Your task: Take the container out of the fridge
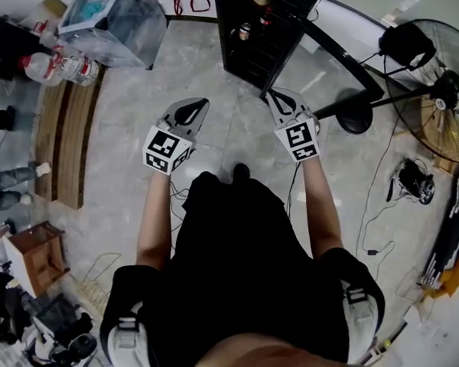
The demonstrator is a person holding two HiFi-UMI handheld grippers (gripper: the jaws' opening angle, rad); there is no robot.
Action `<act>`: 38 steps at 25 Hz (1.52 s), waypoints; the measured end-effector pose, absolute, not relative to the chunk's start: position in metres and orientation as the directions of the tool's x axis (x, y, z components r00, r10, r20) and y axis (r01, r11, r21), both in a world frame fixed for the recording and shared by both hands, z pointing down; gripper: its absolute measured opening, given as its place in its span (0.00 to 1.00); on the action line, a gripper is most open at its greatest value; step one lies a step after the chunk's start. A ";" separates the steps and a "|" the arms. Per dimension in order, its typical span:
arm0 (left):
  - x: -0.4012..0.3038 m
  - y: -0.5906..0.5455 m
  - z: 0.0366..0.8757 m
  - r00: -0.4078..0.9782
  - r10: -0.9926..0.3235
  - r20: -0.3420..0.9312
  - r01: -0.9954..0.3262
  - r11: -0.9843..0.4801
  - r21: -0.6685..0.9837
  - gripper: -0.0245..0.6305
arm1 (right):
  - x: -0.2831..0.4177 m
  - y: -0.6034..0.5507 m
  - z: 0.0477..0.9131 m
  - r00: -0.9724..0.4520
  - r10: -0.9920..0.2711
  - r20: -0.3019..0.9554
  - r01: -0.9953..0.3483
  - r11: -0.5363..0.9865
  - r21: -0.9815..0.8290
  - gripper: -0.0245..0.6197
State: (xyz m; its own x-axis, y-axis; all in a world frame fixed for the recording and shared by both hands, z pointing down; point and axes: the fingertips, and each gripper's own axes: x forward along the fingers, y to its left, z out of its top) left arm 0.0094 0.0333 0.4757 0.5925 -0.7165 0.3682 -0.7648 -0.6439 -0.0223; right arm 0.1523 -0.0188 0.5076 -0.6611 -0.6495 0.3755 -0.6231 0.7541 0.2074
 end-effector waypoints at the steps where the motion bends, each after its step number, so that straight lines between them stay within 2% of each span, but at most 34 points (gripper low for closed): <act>1: 0.010 0.029 0.476 0.594 -0.716 0.368 -0.765 -0.644 -0.020 0.06 | 0.152 -0.023 0.508 -0.660 -0.649 0.378 -0.623 0.755 0.208 0.03; 10: -0.008 -0.026 0.479 0.630 -0.698 0.341 -0.742 -0.671 -0.002 0.06 | 0.137 -0.066 0.514 -0.625 -0.671 0.398 -0.644 0.732 0.222 0.04; 22: -0.067 -0.169 0.475 0.725 -0.609 0.322 -0.645 -0.764 0.008 0.06 | 0.078 -0.185 0.516 -0.522 -0.754 0.398 -0.741 0.632 0.226 0.04; 31: -0.071 -0.239 0.481 0.807 -0.500 0.315 -0.534 -0.845 0.029 0.06 | 0.068 -0.239 0.523 -0.423 -0.799 0.428 -0.795 0.553 0.248 0.04; 38: -0.079 -0.266 0.487 0.832 -0.463 0.304 -0.497 -0.867 0.040 0.06 | 0.060 -0.268 0.533 -0.389 -0.808 0.442 -0.792 0.538 0.288 0.04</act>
State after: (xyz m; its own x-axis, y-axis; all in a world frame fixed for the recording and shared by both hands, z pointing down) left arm -0.0787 -0.2660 0.4868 0.8323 -0.4634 0.3042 -0.4972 -0.8667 0.0401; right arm 0.0599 -0.2682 0.5333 -0.3887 -0.8085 0.4419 -0.7919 0.5383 0.2883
